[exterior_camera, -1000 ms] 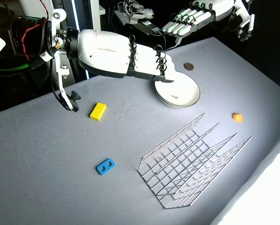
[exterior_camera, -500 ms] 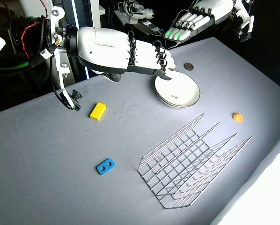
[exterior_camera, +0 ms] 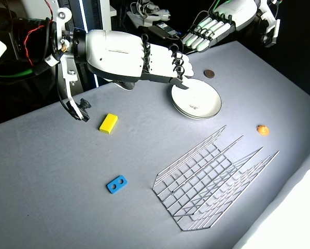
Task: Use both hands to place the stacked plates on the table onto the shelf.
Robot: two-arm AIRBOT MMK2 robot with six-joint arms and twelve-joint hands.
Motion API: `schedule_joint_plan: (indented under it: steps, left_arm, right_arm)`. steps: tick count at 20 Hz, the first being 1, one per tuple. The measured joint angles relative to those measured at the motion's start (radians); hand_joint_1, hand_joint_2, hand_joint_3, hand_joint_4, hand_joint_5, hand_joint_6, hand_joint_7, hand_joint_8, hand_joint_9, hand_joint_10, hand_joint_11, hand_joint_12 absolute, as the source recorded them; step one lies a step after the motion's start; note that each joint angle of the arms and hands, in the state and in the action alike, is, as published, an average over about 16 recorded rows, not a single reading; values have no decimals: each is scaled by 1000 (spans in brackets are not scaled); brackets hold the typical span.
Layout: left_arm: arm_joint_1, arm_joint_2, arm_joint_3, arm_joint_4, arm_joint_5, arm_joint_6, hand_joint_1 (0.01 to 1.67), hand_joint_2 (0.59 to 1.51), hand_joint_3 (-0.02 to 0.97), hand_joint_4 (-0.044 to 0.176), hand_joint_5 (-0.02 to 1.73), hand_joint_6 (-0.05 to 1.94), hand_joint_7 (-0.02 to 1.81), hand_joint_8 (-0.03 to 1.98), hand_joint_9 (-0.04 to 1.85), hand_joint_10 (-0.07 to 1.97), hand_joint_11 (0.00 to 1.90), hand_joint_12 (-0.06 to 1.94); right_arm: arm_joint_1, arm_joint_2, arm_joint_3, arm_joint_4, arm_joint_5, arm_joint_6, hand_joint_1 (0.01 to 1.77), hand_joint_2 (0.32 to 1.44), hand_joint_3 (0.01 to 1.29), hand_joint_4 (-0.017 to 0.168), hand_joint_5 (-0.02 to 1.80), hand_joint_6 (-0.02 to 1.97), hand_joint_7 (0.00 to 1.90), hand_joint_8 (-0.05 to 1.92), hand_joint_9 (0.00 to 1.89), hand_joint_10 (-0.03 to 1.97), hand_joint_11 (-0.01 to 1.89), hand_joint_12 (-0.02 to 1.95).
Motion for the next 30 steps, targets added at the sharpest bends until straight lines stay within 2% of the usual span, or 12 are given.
schedule_joint_plan:
  steps: [6, 15, 25, 30]
  left_arm:
    - [116, -5, 1, 11, 103, 11, 21, 1157, 21, 0, 34, 7, 21, 21, 19, 6, 21, 5]
    - [288, -37, 12, -21, 271, 24, 23, 1149, 20, 0, 39, 8, 24, 20, 21, 6, 19, 6]
    - [404, -80, 20, -77, 420, 24, 23, 1140, 20, -2, 32, 1, 22, 17, 19, 6, 18, 5]
    - [447, -90, 14, -107, 475, 20, 23, 1132, 21, -4, 17, -9, 12, 12, 18, 7, 18, 0]
  right_arm:
    - [-3, -2, 0, 0, -1, 0, 1115, 953, 17, 4, 19, 19, 21, 12, 23, 4, 14, 346]
    - [-4, -5, 0, 0, -1, -1, 1092, 980, 17, 4, 17, 19, 21, 11, 22, 5, 14, 410]
    - [-8, -6, 0, -16, -3, -6, 1157, 969, 17, 4, 22, 18, 22, 11, 28, 5, 14, 433]
    - [-12, -7, 0, -28, -6, -12, 1185, 962, 17, 5, 23, 18, 22, 11, 33, 5, 14, 434]
